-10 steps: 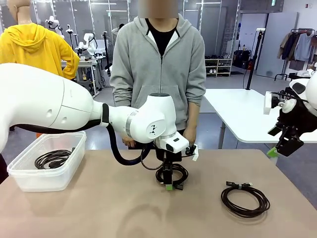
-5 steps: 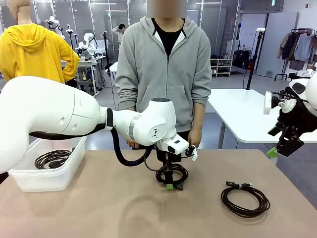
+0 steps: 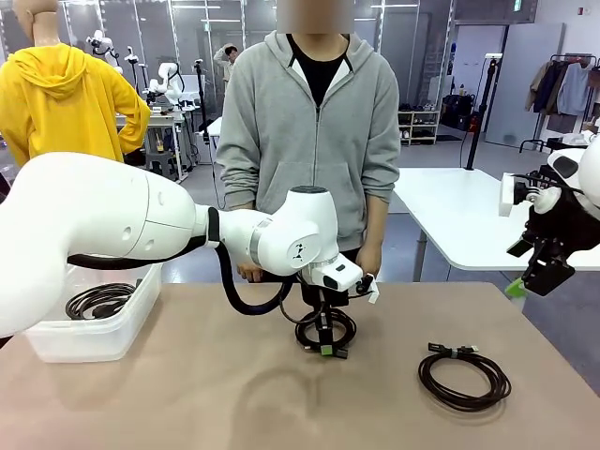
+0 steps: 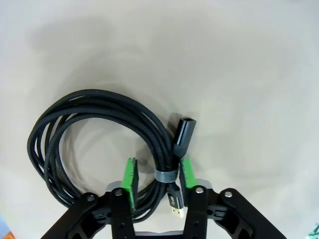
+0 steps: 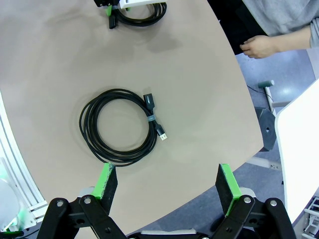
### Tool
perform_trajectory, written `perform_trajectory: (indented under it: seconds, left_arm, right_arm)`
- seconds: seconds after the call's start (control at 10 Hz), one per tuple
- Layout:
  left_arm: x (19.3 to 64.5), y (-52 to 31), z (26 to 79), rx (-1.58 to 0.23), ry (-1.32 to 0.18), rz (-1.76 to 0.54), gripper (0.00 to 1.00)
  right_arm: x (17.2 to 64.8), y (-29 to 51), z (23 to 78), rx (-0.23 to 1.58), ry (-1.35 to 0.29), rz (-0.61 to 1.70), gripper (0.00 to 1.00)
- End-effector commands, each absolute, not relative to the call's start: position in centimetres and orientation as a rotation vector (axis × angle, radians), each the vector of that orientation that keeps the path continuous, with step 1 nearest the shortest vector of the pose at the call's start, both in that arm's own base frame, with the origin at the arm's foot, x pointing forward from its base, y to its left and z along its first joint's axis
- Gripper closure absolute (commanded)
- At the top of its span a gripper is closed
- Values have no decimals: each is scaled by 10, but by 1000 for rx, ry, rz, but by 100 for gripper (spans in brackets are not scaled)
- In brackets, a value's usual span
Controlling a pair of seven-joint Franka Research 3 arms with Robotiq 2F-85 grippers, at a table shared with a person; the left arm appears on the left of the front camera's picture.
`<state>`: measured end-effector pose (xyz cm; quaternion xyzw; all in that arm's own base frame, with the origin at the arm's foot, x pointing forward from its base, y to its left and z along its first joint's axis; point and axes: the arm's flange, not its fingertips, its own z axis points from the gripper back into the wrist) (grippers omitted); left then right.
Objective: Organize and store the cables.
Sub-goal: Place the USB Extension Cable into the Organizing box.
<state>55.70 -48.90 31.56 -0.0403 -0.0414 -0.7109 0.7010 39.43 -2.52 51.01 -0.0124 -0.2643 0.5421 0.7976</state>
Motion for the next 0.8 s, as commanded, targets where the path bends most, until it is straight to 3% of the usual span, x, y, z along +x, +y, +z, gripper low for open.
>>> perform_trajectory:
  seconds: [0.0, 0.3, 0.5, 0.7]
  left_arm:
    - [560, -492, 318, -90, -60, -1576, 97]
    - [558, -488, 343, -67, -69, -1583, 100]
    - [550, -477, 422, -3, -65, -1687, 100]
    - [534, -453, 494, -42, -156, -1722, 100]
  right_arm:
    - [395, -25, 510, -26, -566, 1163, 0]
    - [395, -25, 510, -26, -566, 1163, 0]
    - [395, -25, 510, -26, -566, 1163, 0]
    - [395, -25, 510, -26, -566, 1163, 0]
